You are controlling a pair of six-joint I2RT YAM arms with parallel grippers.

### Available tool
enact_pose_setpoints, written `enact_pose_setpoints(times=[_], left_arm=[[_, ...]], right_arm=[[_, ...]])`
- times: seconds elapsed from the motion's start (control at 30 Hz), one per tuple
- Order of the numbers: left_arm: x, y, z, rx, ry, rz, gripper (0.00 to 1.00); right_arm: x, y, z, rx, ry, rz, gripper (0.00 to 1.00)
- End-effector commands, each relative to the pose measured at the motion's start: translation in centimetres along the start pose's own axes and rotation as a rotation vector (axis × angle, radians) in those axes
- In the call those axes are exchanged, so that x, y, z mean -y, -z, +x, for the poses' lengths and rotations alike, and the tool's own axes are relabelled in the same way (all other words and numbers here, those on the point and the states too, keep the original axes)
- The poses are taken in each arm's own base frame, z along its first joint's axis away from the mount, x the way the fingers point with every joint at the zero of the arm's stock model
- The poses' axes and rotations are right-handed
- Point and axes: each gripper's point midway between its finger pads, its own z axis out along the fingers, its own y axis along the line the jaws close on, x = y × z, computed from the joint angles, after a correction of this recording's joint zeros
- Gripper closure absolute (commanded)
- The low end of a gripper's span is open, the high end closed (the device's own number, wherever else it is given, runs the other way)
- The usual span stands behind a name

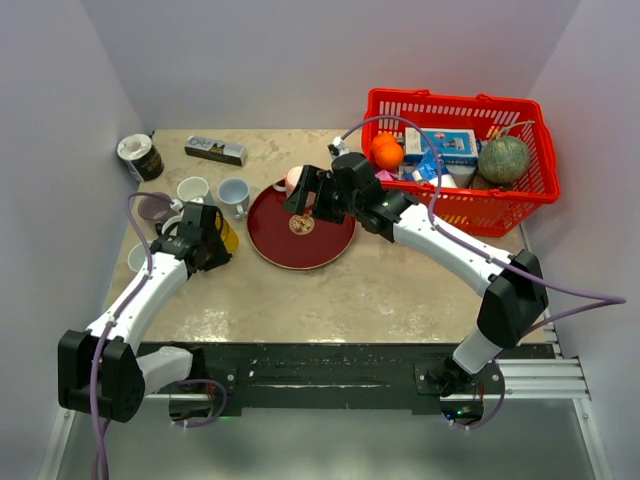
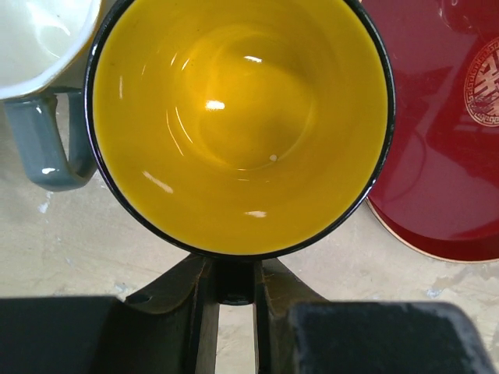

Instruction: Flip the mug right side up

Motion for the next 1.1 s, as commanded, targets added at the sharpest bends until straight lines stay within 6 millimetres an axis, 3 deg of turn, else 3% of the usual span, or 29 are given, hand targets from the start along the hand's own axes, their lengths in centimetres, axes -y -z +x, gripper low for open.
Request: enact_pose_setpoints(times=[0.0,0.5,0.6,0.63,0.7,0.73,0.9,1.07], left_arm=[[1.7,-0.7,-2.9,0.123,0.004,0.053,1.00],[0.1,-4.7,-0.8,0.087,-0.022,-0.035,0.98],[0.0,-4.6,-0.7,0.094,-0.030,-0.032,0.83],[0.0,-4.6,-0.7,0.095,-0.031,-0.031,0.71],[0.0,-4.3,-0.9,0.103,-0.038,-0.024,0.61],[0.0,-4.1,-0.9,0.102,-0.040,-0.026,0.51],[0.4,-2.9,-1.8,0.131,-0.043,0.000,0.37],[1.4,-0.8,-2.6,0.156,-0.039,0.061,0.30]], right_arm=[[0.5,0.6,-0.8,0.038,0.024,0.024,0.14],[2.2,-1.1,-0.2,0.025,0.031,0.089,0.14],[3.1,-1.8,-0.4,0.040,0.034,0.124,0.14],[3.4,-2.1,-0.4,0.044,0.035,0.139,0.14],[4.1,-2.7,-1.0,0.078,0.028,0.171,0.14],[4.2,-2.9,-1.2,0.089,0.022,0.178,0.14],[5.5,-4.6,-2.3,0.170,-0.004,0.256,0.14],[4.7,-5.3,-3.6,0.279,-0.052,0.300,0.14]])
